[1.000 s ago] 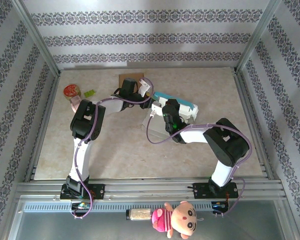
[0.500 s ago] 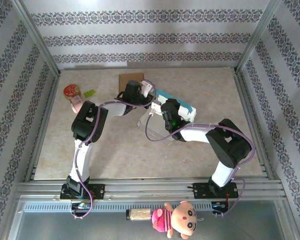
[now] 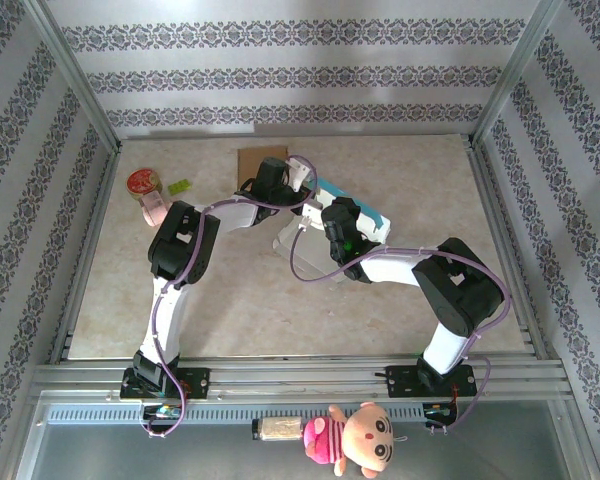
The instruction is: Fold the paper box
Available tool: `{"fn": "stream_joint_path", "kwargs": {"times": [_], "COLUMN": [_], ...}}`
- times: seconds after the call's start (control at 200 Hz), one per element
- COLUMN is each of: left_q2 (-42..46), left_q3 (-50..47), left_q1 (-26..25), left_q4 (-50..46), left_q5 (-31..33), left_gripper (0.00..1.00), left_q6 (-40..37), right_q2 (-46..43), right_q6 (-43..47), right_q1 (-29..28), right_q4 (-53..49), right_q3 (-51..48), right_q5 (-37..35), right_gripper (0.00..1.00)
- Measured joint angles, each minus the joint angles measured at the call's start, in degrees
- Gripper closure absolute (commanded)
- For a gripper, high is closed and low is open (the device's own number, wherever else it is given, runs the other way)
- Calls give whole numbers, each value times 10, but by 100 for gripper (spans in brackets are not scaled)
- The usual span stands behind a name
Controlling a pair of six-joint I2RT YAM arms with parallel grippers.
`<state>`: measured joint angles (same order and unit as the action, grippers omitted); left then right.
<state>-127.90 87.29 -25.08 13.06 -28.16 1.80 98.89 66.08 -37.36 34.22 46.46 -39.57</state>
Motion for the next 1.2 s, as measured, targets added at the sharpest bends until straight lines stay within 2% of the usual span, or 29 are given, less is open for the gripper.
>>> {"fn": "stream_joint_path", "kwargs": {"times": [0.04,0.095,0.14,0.175,0.235,0.405,0.44,0.48,0.545,0.68,0.72,0.84,0.984,1.029,1.074,1.204], "left_q2": [0,0,-1,-3,-10,-16,-16,-16,-12,1,4,11,11,11,11,11], "left_q3": [0,2,5,9,21,29,26,21,5,-26,-31,-42,-43,-43,-43,-43], "left_q1": [0,0,0,0,0,-1,-1,-3,-3,-3,-3,-4,-4,-4,-4,-5], "left_q4": [0,-3,-7,-12,-23,-24,-20,-11,9,38,42,46,43,43,42,41], "left_q5": [0,0,0,0,-4,0,-1,0,2,8,11,21,31,33,35,40], "left_gripper": [99,78,74,80,100,100,100,100,100,100,100,88,87,89,100,100], "left_q6": [0,-1,2,3,6,-1,0,0,2,7,7,9,9,9,7,4], "right_q2": [0,0,-1,-1,-2,-9,-17,-31,-70,-203,-248,-365,-427,-434,-439,-454], "right_q6": [-1,-2,-4,-4,-8,-45,-61,-88,-138,-287,-337,-494,-652,-691,-728,-806], "right_q1": [0,0,0,0,0,0,-2,-3,-8,-15,-15,2,39,49,59,94], "right_q4": [0,0,-2,-4,-4,-26,-43,-76,-141,-293,-331,-411,-488,-509,-527,-563], "right_q3": [0,0,0,0,0,2,3,5,9,29,37,57,63,63,63,63], "right_q5": [0,0,0,0,0,6,9,13,23,86,113,205,283,299,312,339], "right_gripper": [92,92,92,92,89,64,56,44,32,13,11,10,10,10,9,9]}}
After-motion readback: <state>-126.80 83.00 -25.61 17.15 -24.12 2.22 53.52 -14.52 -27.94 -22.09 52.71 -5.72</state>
